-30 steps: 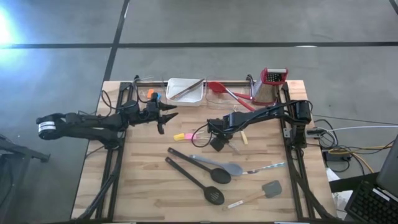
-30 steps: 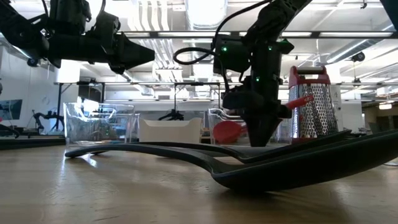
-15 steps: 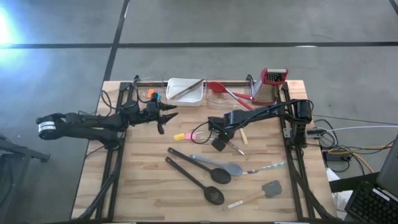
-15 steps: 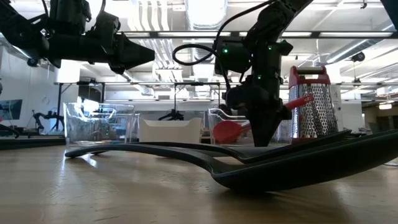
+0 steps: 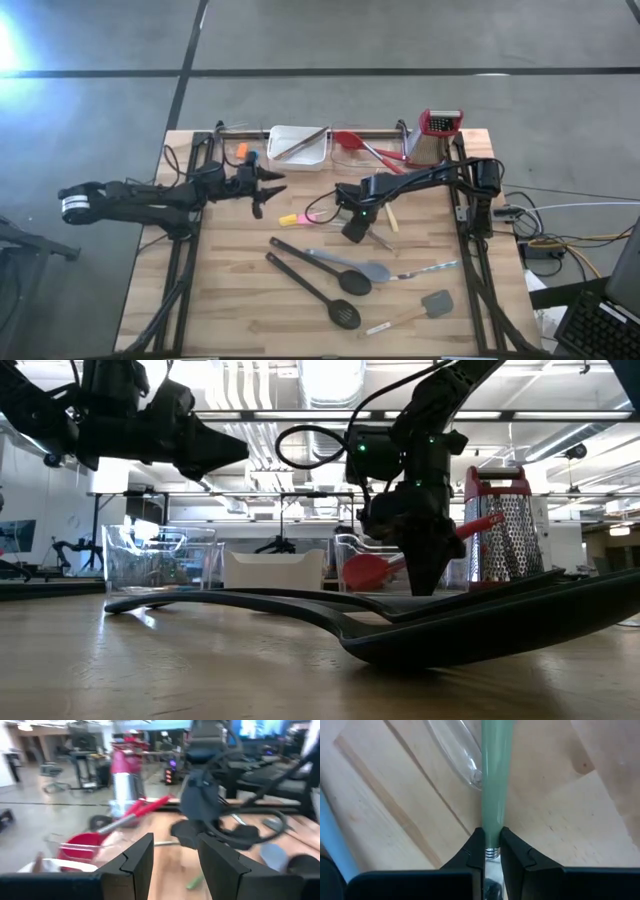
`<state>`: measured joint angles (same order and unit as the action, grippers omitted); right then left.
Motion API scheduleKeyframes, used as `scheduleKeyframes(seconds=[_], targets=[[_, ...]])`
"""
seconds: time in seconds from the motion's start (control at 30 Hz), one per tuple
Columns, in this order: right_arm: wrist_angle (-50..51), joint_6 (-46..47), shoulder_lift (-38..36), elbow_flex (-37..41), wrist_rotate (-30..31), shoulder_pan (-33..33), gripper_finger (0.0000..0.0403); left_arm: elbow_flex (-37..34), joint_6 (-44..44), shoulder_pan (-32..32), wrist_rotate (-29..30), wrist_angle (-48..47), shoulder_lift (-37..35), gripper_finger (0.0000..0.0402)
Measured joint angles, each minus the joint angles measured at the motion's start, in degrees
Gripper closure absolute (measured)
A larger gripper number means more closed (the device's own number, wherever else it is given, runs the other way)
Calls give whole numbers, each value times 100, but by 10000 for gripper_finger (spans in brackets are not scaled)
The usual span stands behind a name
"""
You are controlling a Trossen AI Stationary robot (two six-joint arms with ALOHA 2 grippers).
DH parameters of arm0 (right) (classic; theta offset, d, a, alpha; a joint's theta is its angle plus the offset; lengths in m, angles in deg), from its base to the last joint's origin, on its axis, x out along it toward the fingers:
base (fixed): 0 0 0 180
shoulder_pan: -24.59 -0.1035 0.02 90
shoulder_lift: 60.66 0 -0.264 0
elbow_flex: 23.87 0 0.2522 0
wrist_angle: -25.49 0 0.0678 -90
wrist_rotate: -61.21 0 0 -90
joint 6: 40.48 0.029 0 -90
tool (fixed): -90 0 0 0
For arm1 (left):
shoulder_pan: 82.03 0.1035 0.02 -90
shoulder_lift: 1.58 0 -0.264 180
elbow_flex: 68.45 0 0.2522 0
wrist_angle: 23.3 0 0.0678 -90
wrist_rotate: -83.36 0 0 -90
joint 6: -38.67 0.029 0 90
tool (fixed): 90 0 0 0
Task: Pick & Place Kitchen Items
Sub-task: Put the green knife into the white bin
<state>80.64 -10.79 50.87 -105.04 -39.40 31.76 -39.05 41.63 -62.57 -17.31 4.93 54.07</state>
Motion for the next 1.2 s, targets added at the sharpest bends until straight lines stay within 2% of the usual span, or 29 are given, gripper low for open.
scheduleKeyframes(seconds=[0.17,0.3,0.63,0.8,1.03,1.2], targets=[[0,-427,-82,12,-214,121,379,378,143,-91,-117,-1037,66,245],[8,-748,-113,12,-259,270,382,859,471,-306,-57,-1992,455,245],[-71,-1325,-125,3,-119,609,400,1893,1936,-808,1,-2457,2014,245],[-72,-1343,-129,16,-73,593,398,2518,2093,-817,29,-2955,2706,245],[146,-1316,-299,46,-108,571,396,3103,2178,-816,45,-3681,3052,245],[82,-1345,-671,-19,-122,420,395,3187,2454,-817,48,-3961,3035,245]])
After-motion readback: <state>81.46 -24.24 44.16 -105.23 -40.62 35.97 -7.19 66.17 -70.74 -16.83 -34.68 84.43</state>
